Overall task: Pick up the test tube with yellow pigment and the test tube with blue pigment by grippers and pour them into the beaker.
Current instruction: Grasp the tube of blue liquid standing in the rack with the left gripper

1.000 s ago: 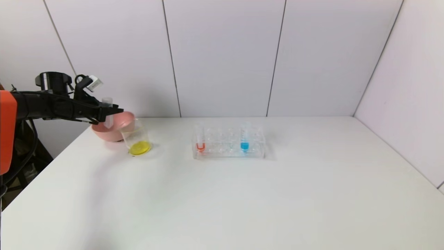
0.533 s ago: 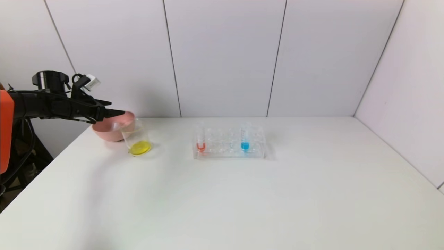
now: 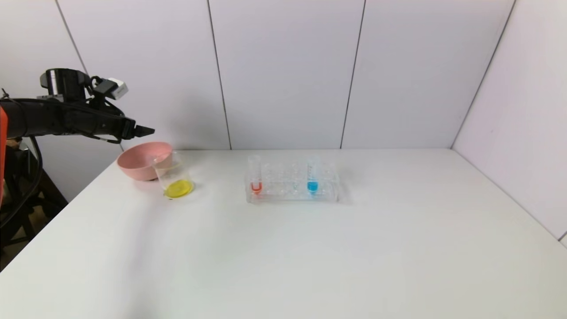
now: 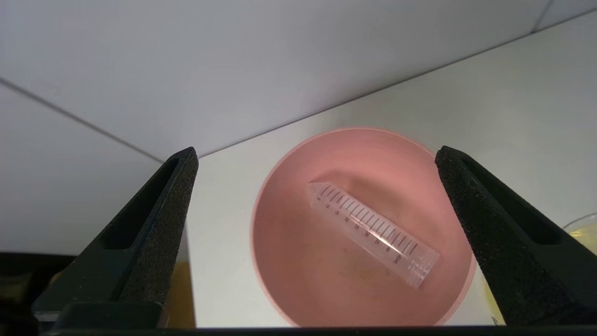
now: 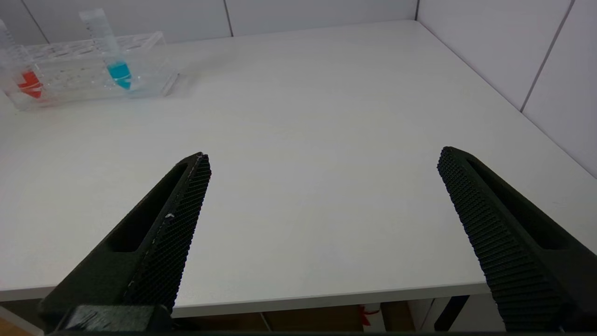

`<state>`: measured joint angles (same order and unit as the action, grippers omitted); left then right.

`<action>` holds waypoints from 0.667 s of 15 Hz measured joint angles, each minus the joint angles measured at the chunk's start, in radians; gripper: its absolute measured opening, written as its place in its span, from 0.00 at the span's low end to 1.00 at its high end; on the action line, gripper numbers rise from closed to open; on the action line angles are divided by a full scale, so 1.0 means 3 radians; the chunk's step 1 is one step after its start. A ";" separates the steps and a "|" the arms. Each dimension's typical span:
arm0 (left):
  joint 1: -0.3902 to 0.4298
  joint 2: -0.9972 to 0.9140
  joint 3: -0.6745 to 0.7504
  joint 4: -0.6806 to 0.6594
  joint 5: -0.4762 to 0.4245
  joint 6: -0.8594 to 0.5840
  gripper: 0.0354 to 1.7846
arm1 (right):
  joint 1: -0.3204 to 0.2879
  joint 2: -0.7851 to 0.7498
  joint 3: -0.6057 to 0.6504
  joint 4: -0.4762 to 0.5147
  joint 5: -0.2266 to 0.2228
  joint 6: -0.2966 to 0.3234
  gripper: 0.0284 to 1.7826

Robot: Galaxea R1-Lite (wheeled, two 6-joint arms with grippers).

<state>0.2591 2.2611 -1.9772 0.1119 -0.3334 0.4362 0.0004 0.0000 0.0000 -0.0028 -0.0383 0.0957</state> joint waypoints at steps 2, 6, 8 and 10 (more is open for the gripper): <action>-0.0048 -0.0183 0.0039 0.0001 0.0446 -0.0030 1.00 | 0.0000 0.0000 0.0000 0.0000 0.0000 0.0001 1.00; -0.0112 -0.0735 0.0179 0.0000 0.0687 -0.0333 1.00 | -0.0001 0.0000 0.0000 0.0000 0.0000 0.0001 1.00; -0.0148 -0.1099 0.0278 -0.0003 0.0849 -0.0555 1.00 | -0.0001 0.0000 0.0000 0.0000 0.0000 0.0001 1.00; -0.0189 -0.1484 0.0380 -0.0001 0.1025 -0.0768 1.00 | 0.0000 0.0000 0.0000 0.0001 0.0000 0.0001 1.00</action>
<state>0.2026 1.8160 -1.8632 0.1115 -0.0260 0.2057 0.0004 0.0000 0.0000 -0.0023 -0.0383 0.0962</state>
